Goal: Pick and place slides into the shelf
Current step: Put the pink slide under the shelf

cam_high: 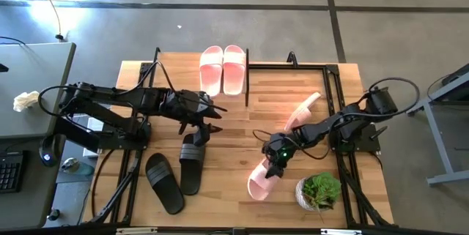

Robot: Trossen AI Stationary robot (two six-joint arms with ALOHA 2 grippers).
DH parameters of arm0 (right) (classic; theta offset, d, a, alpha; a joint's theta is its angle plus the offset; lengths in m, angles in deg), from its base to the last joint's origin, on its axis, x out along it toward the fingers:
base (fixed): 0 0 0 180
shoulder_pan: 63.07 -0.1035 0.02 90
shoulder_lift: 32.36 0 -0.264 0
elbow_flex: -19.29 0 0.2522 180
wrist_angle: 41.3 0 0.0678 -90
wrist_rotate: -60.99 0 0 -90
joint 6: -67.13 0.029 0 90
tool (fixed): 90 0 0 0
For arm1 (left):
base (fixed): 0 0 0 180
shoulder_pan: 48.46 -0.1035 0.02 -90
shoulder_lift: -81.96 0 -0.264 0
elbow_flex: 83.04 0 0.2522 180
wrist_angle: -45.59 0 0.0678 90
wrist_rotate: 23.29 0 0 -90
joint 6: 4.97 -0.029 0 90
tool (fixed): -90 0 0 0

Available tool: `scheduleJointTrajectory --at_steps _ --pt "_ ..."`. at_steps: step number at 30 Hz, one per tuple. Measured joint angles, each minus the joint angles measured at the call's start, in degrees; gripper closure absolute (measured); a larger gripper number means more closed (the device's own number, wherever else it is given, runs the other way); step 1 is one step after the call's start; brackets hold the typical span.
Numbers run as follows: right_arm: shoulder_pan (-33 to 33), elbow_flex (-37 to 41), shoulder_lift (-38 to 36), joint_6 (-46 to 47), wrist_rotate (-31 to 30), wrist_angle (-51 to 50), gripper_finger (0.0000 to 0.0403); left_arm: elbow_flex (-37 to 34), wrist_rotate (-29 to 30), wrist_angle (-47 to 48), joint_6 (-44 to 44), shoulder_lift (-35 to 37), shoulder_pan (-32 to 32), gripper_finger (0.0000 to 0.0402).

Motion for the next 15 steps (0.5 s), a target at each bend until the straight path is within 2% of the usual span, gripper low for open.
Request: scheduleJointTrajectory --at_steps 6,12,15 --pt "1.56 0.0 -9.26 -3.64 -15.82 -1.69 0.04 -0.08 3.79 -0.38 1.94 1.93 -0.02 0.0174" --pt "3.57 -0.02 -23.26 -9.46 -35.66 -10.1 0.0402 -0.01 10.5 -3.3 2.72 6.31 -0.05 0.0174" --pt "4.26 -0.07 -29.55 -14.06 -45.33 -9.99 0.0402 -0.02 13.34 -3.18 4.53 8.1 -0.49 0.0174"
